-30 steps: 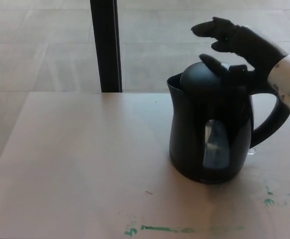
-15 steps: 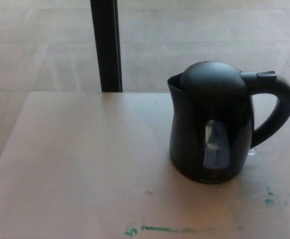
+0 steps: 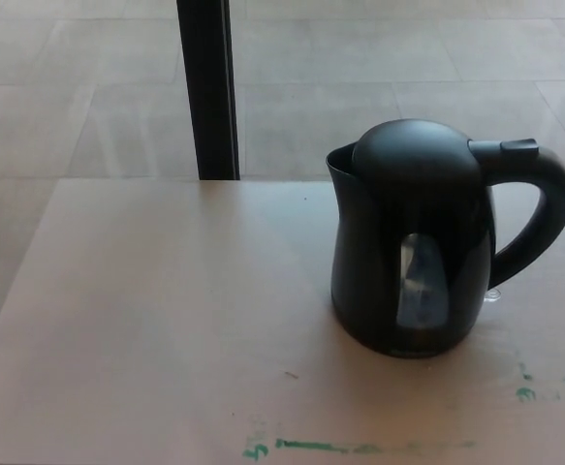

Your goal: The robot uses its right hand to push down on the lid of a kettle kept in the middle of the desk to close it

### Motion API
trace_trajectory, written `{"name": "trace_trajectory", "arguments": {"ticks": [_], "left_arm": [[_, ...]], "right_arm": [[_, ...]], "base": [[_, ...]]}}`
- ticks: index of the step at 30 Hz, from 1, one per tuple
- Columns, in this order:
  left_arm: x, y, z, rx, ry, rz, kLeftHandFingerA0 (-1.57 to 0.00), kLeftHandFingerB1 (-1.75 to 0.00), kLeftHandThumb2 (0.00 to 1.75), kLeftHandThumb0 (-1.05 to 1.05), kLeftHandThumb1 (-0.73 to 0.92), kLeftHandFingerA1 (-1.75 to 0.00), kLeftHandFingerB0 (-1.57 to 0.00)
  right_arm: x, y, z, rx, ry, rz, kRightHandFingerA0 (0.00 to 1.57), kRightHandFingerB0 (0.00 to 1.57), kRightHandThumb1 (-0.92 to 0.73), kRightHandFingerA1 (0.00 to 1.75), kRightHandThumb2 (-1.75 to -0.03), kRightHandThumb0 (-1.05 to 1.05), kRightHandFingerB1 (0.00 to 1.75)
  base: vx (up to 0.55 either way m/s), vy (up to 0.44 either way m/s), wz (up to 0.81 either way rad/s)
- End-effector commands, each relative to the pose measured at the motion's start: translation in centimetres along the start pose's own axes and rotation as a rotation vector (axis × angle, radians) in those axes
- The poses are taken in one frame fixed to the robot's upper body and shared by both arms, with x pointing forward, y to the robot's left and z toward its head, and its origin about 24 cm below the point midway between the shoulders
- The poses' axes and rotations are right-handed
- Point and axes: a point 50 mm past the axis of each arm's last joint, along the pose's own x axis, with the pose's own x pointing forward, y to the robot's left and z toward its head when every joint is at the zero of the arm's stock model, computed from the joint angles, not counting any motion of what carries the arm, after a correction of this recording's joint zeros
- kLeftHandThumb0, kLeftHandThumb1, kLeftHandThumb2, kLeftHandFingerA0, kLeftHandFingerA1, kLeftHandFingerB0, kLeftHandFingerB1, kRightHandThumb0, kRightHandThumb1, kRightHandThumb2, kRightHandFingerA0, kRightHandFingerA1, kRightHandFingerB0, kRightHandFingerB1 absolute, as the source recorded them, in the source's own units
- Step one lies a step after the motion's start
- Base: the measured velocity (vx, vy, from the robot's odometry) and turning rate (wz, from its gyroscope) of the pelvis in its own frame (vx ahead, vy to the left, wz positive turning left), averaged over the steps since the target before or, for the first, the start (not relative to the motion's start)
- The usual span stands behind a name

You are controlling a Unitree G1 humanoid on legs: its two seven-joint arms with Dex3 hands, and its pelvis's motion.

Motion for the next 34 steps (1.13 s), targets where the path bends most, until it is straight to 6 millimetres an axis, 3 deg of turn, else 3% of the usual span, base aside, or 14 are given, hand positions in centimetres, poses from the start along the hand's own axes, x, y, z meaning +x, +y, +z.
{"name": "trace_trajectory", "arguments": {"ticks": [1,2,3,5,6,9,12,17,19,20,23,24,27,34], "left_arm": [[-0.4,1.4,0.6,-0.006,-0.004,0.046,-0.49,-0.41,0.68,-0.88,0.92,-0.48,-0.41],[-0.3,1.3,0.7,-0.019,-0.007,0.042,-0.48,-0.44,0.79,-0.93,0.80,-0.51,-0.40],[-0.3,1.2,0.6,-0.020,-0.008,0.046,-0.42,-0.51,1.12,-0.87,0.73,-0.58,-0.33],[-0.3,1.2,0.6,-0.022,-0.009,0.044,-0.42,-0.51,1.12,-0.87,0.73,-0.58,-0.33],[-0.3,1.1,0.6,-0.010,-0.008,0.042,-0.49,-0.42,0.70,-0.89,0.92,-0.49,-0.41],[-0.1,0.7,0.7,-0.004,-0.010,0.030,-0.47,-0.45,0.83,-0.94,0.81,-0.51,-0.39],[-0.1,0.6,0.4,-0.009,-0.006,0.034,-0.51,-0.43,0.71,-0.88,0.92,-0.49,-0.43],[-0.3,0.9,0.3,0.012,-0.005,0.032,-0.48,-0.45,0.83,-0.95,0.81,-0.51,-0.38],[-0.2,0.8,0.5,-0.029,-0.007,0.029,-0.49,-0.41,0.69,-0.89,0.92,-0.47,-0.41],[-0.2,0.7,0.5,-0.026,-0.006,0.023,-0.40,-0.51,1.12,-0.86,0.73,-0.57,-0.32],[-0.1,0.5,0.4,-0.027,-0.005,0.017,-0.40,-0.51,1.12,-0.85,0.73,-0.56,-0.32],[-0.1,0.5,0.4,-0.005,-0.005,0.027,-0.51,-0.42,0.71,-0.88,0.92,-0.48,-0.42],[0.0,0.4,0.5,-0.016,-0.009,0.025,-0.51,-0.42,0.69,-0.90,0.92,-0.49,-0.43],[0.0,0.4,0.6,0.032,-0.004,0.034,-0.53,-0.43,0.72,-0.88,0.92,-0.50,-0.47]], "right_arm": [[-9.6,-9.0,-10.5,0.127,0.099,-0.468,0.57,0.54,-0.89,0.74,-0.66,-0.81,0.57],[-10.6,-8.8,-12.0,0.150,0.133,-0.500,0.59,0.57,-0.88,0.79,-0.66,-0.86,0.61],[-11.7,-8.6,-13.5,0.182,0.188,-0.538,0.57,0.55,-0.88,0.81,-0.66,-0.85,0.63],[-12.1,-8.5,-14.1,0.188,0.203,-0.542,0.57,0.55,-0.88,0.81,-0.66,-0.85,0.63],[-13.7,-8.2,-16.0,0.173,0.267,-0.552,0.54,0.52,-0.91,0.84,-0.67,-0.82,0.65],[-16.0,-7.2,-18.6,0.222,0.313,-0.616,0.51,0.51,-0.90,0.89,-0.67,-0.81,0.69],[-18.3,-6.6,-20.6,0.279,0.383,-0.661,0.45,0.44,-0.91,0.98,-0.67,-0.80,0.76],[-20.2,-5.9,-22.0,0.333,0.435,-0.707,0.46,0.42,-0.91,1.03,-0.67,-0.78,0.78],[-20.6,-5.8,-22.6,0.395,0.462,-0.705,0.46,0.40,-0.91,1.05,-0.68,-0.80,0.76],[-20.6,-5.8,-22.8,0.416,0.475,-0.729,0.50,0.43,-0.91,1.05,-0.68,-0.79,0.76],[-20.5,-5.8,-22.8,0.422,0.470,-0.736,0.50,0.43,-0.91,1.05,-0.68,-0.78,0.77],[-20.8,-5.5,-23.1,0.430,0.485,-0.712,0.48,0.41,-0.91,1.05,-0.68,-0.78,0.77],[-20.8,-5.3,-23.3,0.359,0.517,-0.689,0.53,0.41,-0.92,1.04,-0.72,-0.79,0.78],[-21.3,-4.0,-24.6,0.521,0.585,-0.698,0.51,0.38,-0.92,1.03,-0.68,-0.78,0.73]], "base": [[0.00,0.000,0.00],[0.00,0.000,0.00],[0.00,0.000,0.00],[0.00,0.000,0.00],[0.00,0.000,0.00],[0.00,0.000,0.00],[0.00,0.000,0.00],[0.00,0.000,0.00],[0.00,0.000,0.00],[0.00,0.000,0.00],[0.00,0.000,0.00],[0.00,0.000,0.00],[0.00,0.000,0.00],[0.00,0.000,0.00]]}}
